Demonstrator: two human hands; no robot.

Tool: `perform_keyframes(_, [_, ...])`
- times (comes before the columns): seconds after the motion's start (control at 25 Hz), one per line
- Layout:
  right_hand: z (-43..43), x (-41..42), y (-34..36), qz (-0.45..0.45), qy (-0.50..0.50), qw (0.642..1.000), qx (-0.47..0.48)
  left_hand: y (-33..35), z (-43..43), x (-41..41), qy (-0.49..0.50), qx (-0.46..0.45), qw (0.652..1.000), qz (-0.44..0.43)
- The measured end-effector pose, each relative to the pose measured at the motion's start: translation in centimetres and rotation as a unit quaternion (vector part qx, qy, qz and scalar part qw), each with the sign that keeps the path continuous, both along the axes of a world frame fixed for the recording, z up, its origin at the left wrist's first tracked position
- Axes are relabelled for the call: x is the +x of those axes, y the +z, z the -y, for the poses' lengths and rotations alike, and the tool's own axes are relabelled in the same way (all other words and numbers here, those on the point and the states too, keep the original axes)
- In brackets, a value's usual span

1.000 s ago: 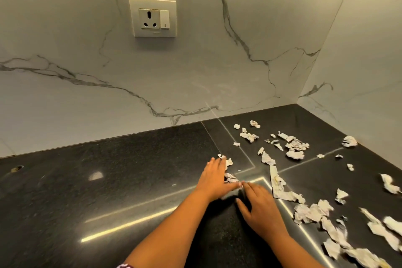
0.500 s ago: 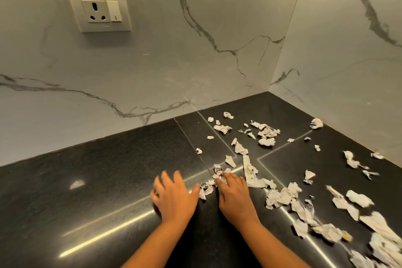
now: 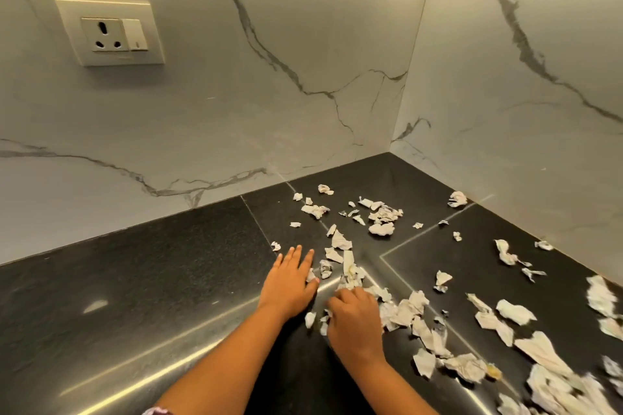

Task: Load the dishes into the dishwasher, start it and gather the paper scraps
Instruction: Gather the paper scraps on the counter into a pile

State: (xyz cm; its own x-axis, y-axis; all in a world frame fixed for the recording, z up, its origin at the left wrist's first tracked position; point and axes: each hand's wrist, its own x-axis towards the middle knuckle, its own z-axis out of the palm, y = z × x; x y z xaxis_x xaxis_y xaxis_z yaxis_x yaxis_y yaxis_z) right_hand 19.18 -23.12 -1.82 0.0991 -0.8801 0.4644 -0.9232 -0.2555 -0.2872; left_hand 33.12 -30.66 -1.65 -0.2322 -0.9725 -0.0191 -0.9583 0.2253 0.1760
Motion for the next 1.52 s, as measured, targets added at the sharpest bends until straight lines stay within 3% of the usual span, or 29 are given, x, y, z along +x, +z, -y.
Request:
perform_keyframes(0.2, [2.0, -5.0, 1.4, -0.006, -0.071, 0.997, 0.004, -0.1, 3.0, -0.1, 0.002, -0.008, 0.999, -0.04])
perform_keyframes(0.36, [4.1, -3.4, -0.1, -0.098, 0.019, 0.993, 0.065, 0.0, 4.2, -0.1, 0.052, -0.021, 0.992, -0.113])
perform_keyframes(0.48, [5.2, -2.8, -0.6, -0.102, 0.032, 0.992, 0.064, -0.3, 4.5, 0.0, 0.13, -0.034, 0.986, -0.101])
perform_keyframes(0.6, [5.1, -3.1, -0.5, -0.091, 0.003, 0.995, 0.036, -0.5, 5.5, -0.3, 0.2, -0.011, 0.979, -0.032])
perform_keyframes(0.72, [5.1, -3.2, -0.5, -0.079, -0.031, 0.996, 0.026, -0.5, 6.6, -0.3, 0.192, 0.002, 0.981, -0.028])
perform_keyframes(0.84, [5.1, -3.1, -0.7, -0.076, -0.023, 0.997, 0.003, 0.0, 6.2, -0.7, 0.118, -0.005, 0.992, -0.044])
perform_keyframes(1.0, [5.2, -2.9, -0.6, -0.058, -0.018, 0.998, -0.013, 1.0, 5.4, -4.5, -0.019, 0.039, 0.983, -0.181])
perform_keyframes(1.12, [4.8, -2.9, -0.6, -0.038, -0.026, 0.999, -0.021, 0.7, 6.9, -4.9, 0.075, -0.021, 0.944, -0.322])
perform_keyframes(1.16, [4.8, -2.9, -0.6, -0.033, -0.03, 0.999, -0.017, 0.7, 7.9, -4.4, 0.119, -0.029, 0.94, -0.318])
perform_keyframes(1.28, [5.3, -2.9, -0.6, -0.041, -0.032, 0.998, 0.028, 0.8, 11.7, -3.2, 0.166, -0.002, 0.973, -0.162])
perform_keyframes(1.36, [5.3, -3.0, -0.8, -0.052, -0.013, 0.998, 0.042, 0.9, 13.1, -3.8, 0.12, -0.003, 0.988, -0.096])
perform_keyframes(1.4, [5.2, -3.2, -0.7, -0.036, -0.004, 0.998, 0.046, 0.8, 13.4, -4.3, 0.069, 0.0, 0.992, -0.104])
perform_keyframes(1.44, [5.3, -3.5, -0.7, -0.006, -0.003, 0.999, 0.045, 0.6, 13.6, -4.8, 0.013, 0.012, 0.987, -0.159])
perform_keyframes(1.52, [6.1, -4.4, 0.3, 0.069, -0.022, 0.996, 0.049, 0.6, 12.8, -5.6, -0.039, 0.056, 0.935, -0.348])
